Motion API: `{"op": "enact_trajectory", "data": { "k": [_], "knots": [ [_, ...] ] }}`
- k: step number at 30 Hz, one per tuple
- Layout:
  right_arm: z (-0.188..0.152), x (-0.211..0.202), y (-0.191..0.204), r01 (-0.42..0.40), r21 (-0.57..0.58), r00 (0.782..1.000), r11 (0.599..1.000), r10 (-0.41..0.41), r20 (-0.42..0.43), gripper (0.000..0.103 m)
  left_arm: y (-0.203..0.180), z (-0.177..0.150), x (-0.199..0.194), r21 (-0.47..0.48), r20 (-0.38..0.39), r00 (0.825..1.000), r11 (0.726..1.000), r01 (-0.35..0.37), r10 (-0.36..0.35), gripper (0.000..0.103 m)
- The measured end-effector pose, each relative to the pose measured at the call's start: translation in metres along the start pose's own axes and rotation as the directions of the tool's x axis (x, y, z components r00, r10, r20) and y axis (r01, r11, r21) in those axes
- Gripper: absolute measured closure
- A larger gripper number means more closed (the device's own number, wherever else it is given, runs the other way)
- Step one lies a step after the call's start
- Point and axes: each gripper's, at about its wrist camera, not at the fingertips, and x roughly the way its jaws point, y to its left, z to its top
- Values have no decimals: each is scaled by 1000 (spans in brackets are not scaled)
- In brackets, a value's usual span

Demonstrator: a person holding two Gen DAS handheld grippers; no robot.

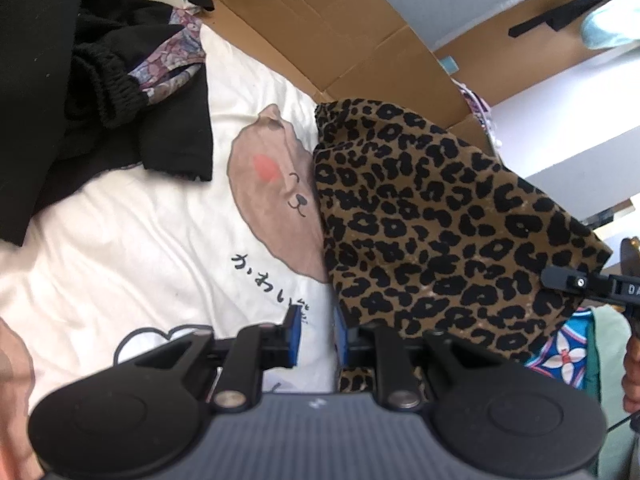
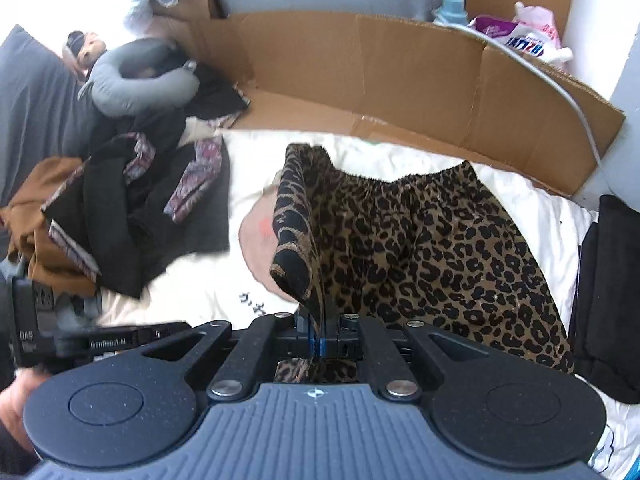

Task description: Fold clothes

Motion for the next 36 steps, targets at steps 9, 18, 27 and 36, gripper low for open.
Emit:
{"op": "enact_trajectory", "data": {
  "k": [9,18,27,36],
  "knots": [
    [-18,12,-65,-117,24,993,993,116,33,102,-21,3,21,66,-22,996,994,-82,84,85],
    [-93,26,-156,-213,197,963,957,171,210,103,-68,10,50,279,-73,985,951,-132,158,79],
    [-157,65,-222,-311,344,928,886,205,310,103,-124,30,97,477,-148,942,856,-200,302,77],
    [-181,94,-238,-343,398,913,851,202,353,102,-174,59,137,571,-124,896,769,-287,426,75]
  ]
}}
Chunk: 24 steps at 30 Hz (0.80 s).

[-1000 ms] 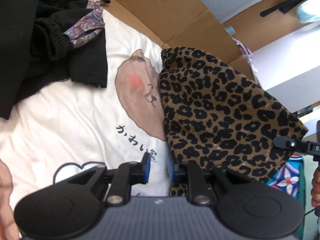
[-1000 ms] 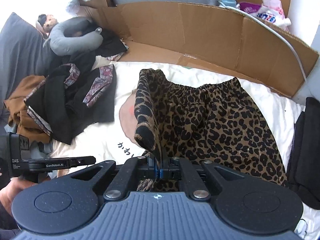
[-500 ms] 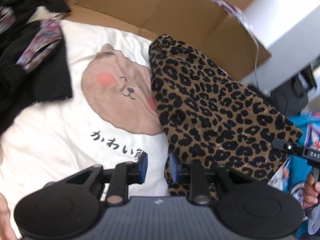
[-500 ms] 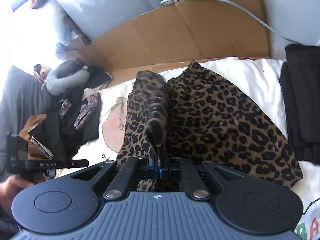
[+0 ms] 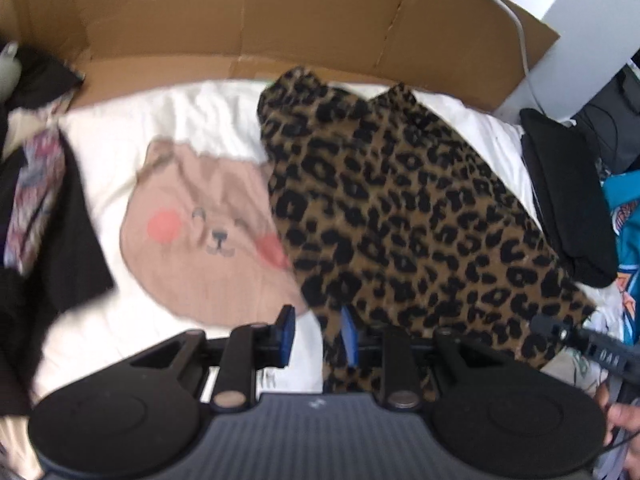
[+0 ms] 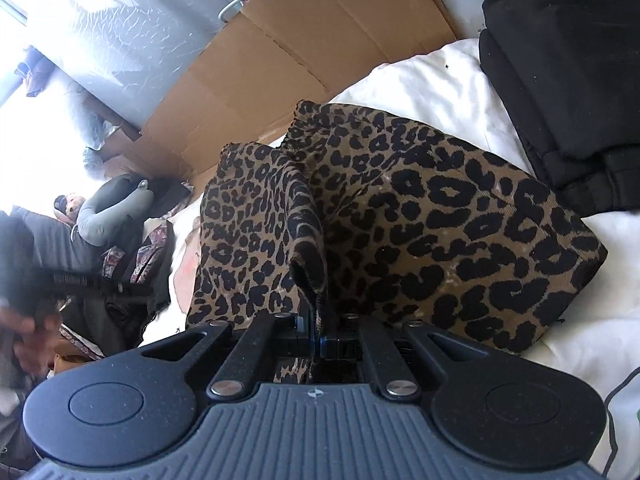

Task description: Fold clothes

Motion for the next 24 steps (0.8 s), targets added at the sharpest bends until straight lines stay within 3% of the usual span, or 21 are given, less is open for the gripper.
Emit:
{"op": "enact_trajectory", "data": {
  "k": [8,13,15,16,18,24],
  "knots": [
    [2,-3,-34,-24,131,996,991,12,93,97,-35,55,-2,2,20,999,999,-50,50,68],
    [2,8,-52,-18,163,997,986,5,79,97,-62,89,10,-9,46,997,998,-55,55,63],
    [2,10,-54,-16,159,997,987,4,74,96,-70,100,17,-23,58,997,998,-53,54,55],
    [2,11,-55,-14,158,997,987,2,76,93,-74,105,21,-26,59,997,998,-54,56,55],
    [3,10,-56,-14,164,996,986,-1,92,74,-82,115,30,-31,51,997,998,-51,53,55],
    [14,16,-60,-55,136,997,989,47,64,74,-99,137,58,-119,11,992,985,-123,125,55]
  ]
}}
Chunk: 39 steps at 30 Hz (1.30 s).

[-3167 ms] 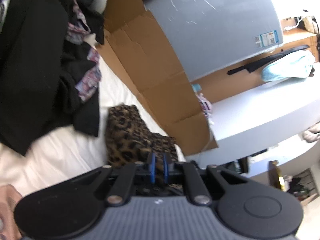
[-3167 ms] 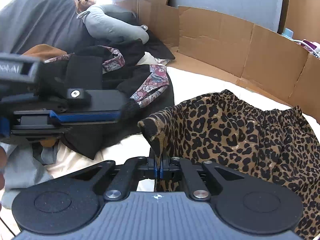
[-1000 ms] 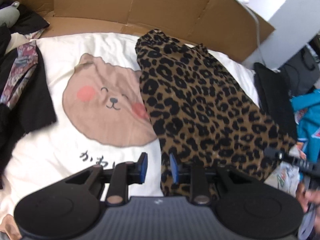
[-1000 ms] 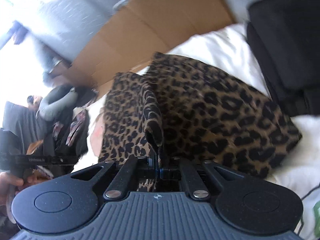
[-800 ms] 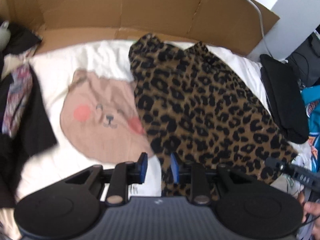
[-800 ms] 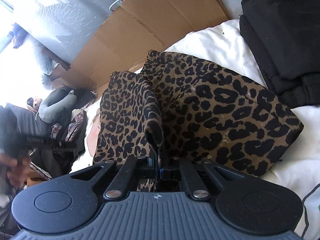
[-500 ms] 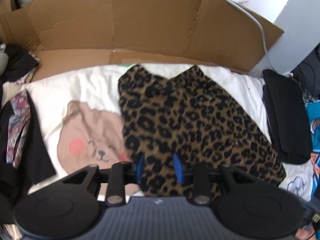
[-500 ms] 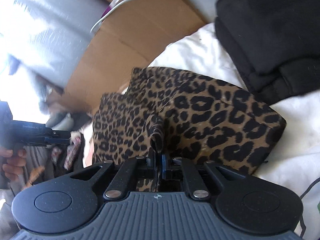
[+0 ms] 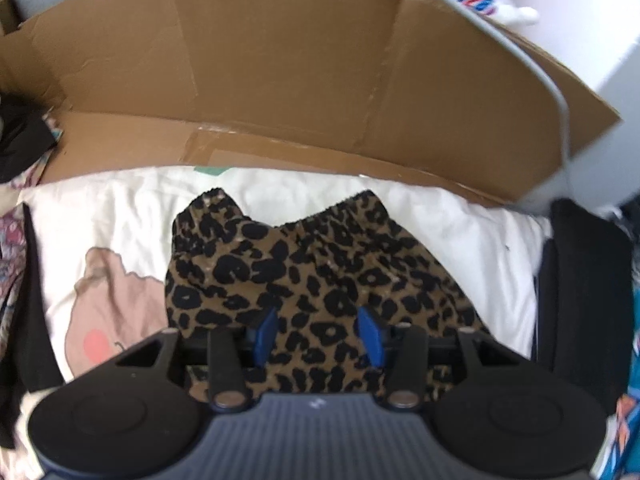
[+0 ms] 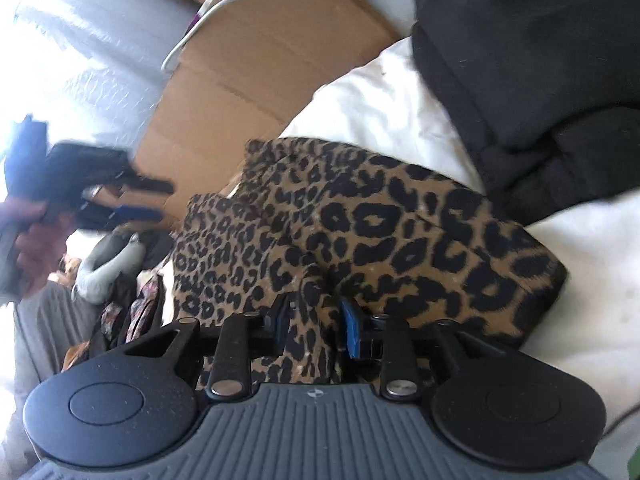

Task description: Fold clothes

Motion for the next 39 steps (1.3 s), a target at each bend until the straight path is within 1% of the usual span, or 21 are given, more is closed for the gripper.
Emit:
{"op": "enact_trajectory", "data": {
  "k": [1,2,3,4,5,6,7,9,11,15,17,22,25,28,29,30,31,34,39],
  "knots": [
    [0,3,2,0,-13,1000,1000,0,-18,74,-3,3,4,-8,2,1000,1000,-6,6,55],
    [0,5,4,3,-29,999,1000,-4,-33,78,-7,5,8,-13,6,1000,1000,-11,11,55],
    [-1,6,7,6,-46,999,999,-8,-40,90,-9,7,11,-9,13,1000,1000,-15,15,56],
    [-3,7,9,12,-61,999,998,-15,-44,96,-13,9,15,1,13,999,1000,-29,29,56],
    [-4,6,12,21,-73,999,997,-24,-40,99,-18,11,20,16,4,998,998,-59,59,56],
    [-6,4,14,24,-82,999,996,-27,-37,100,-22,13,24,25,-5,996,996,-86,86,57],
    [-7,1,16,23,-90,999,996,-26,-36,100,-24,15,27,16,-18,995,995,-96,96,57],
    [-9,-3,22,18,-103,999,995,-23,-46,100,-29,17,30,4,-43,996,997,-72,72,58],
    [-10,-10,30,-1,-116,999,993,-5,-48,100,-36,17,33,25,-60,994,996,-86,87,58],
    [-8,-29,50,-52,-154,999,987,49,-22,100,-38,18,37,7,-82,992,995,-97,97,57],
    [-6,-38,63,-73,-192,997,979,72,-12,100,-38,17,39,11,-90,990,994,-106,107,58],
    [-5,-51,91,-114,-270,993,956,111,-25,100,-37,17,44,38,-116,982,988,-148,151,59],
    [-7,-55,104,-145,-309,989,940,140,-37,100,-34,21,45,27,-125,978,986,-167,170,59],
    [-10,-58,112,-171,-332,985,928,165,-48,100,-26,23,51,8,-149,973,984,-178,177,59],
    [-12,-59,113,-175,-337,984,925,169,-50,100,-22,23,51,1,-152,973,985,-174,172,66],
    [-12,-61,114,-175,-339,985,924,168,-50,100,-19,23,52,-7,-154,974,985,-170,167,88],
    [-13,-63,113,-172,-338,985,925,165,-49,100,-15,23,52,-18,-155,975,986,-164,160,97],
    [-14,-65,104,-152,-302,988,941,148,-37,100,-4,26,41,-61,-135,984,990,-127,118,100],
    [-13,-67,85,-120,-223,992,967,122,-5,100,-4,27,15,-31,-80,995,997,-70,67,101]
  ]
}}
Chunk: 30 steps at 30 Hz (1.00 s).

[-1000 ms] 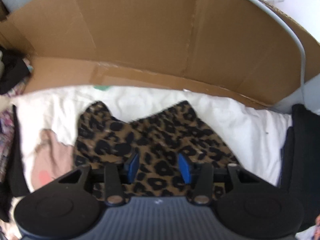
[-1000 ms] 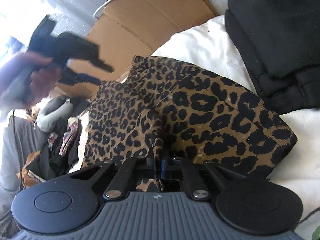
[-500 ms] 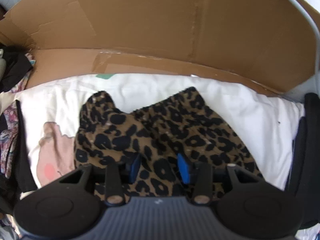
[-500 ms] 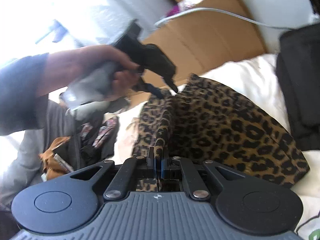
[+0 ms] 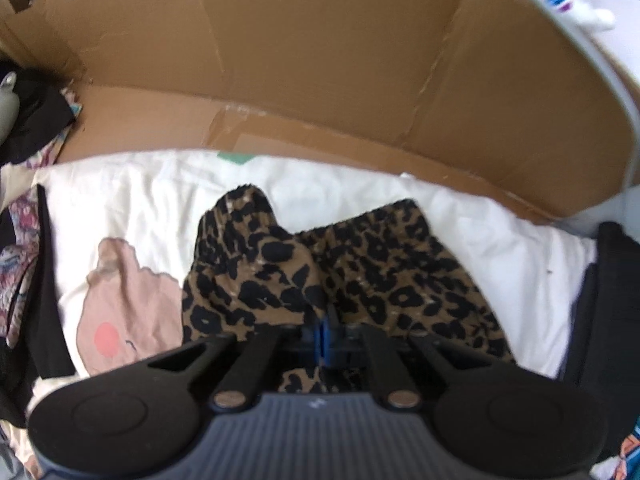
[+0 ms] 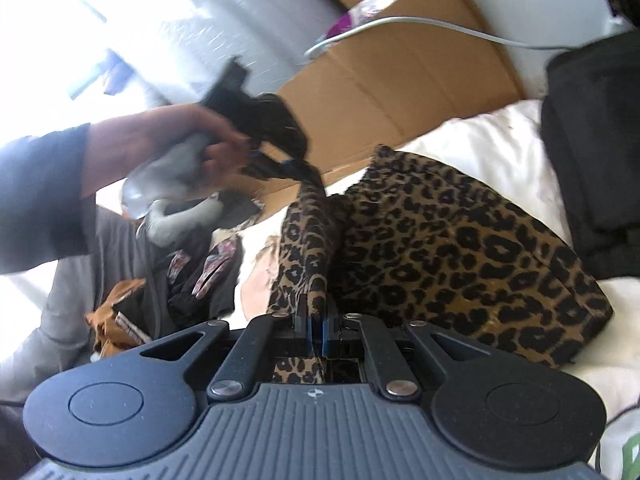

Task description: Fold clothes

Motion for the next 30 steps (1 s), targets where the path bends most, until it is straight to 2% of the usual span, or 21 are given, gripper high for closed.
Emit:
{"op": "enact_trajectory", "data": {
  "k": [6,13,19,23,27,30],
  "knots": [
    [-4,-11,-27,54,130,997,990,-61,48,100,-11,4,-11,-16,26,996,996,89,-88,101],
    [-9,-19,-71,140,290,982,947,-170,82,100,-38,0,12,-20,30,987,987,159,-159,101],
    [-11,-16,-89,196,324,970,926,-231,76,100,-46,-4,34,-34,30,981,981,193,-192,101],
    [-7,-17,-96,217,340,963,915,-258,79,100,-47,-6,34,-46,37,978,977,207,-206,101],
    [-2,-21,-97,215,342,961,915,-261,95,100,-56,-7,17,-2,80,972,975,224,-223,101],
    [-3,-18,-105,249,354,954,902,-291,73,100,-67,-5,25,35,67,974,976,215,-217,101]
  ]
}}
